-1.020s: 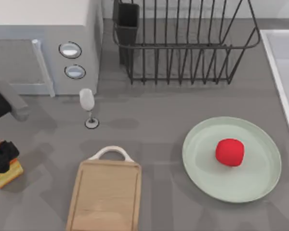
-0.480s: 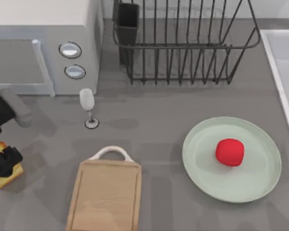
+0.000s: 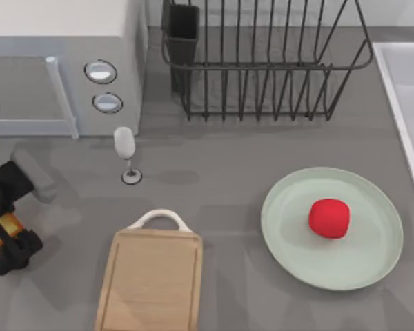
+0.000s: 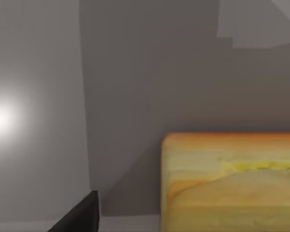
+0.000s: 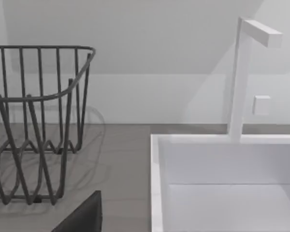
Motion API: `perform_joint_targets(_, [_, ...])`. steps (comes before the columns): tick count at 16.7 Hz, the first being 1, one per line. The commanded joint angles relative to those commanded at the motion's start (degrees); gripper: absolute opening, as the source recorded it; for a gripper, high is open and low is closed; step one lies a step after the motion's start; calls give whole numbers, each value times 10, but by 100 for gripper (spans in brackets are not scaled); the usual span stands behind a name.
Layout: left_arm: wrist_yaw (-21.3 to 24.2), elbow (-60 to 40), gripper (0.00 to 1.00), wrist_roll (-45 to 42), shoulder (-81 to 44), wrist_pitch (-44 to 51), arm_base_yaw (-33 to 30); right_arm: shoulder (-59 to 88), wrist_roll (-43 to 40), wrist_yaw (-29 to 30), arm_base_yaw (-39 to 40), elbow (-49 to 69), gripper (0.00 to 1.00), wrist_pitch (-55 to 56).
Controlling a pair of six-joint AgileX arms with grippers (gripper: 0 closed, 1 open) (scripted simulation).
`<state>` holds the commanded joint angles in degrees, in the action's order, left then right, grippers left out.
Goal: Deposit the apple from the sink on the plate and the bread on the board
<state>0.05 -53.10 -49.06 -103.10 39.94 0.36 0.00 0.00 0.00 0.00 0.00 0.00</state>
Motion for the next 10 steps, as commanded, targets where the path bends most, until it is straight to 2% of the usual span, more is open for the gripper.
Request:
perform_joint_targets(2, [0, 0, 100, 0, 0, 0, 0, 0, 0, 0, 0, 0, 100, 0])
perform_joint_targets(10, [0, 0, 40, 0, 0, 0, 0, 0, 0, 0, 0, 0, 100, 0])
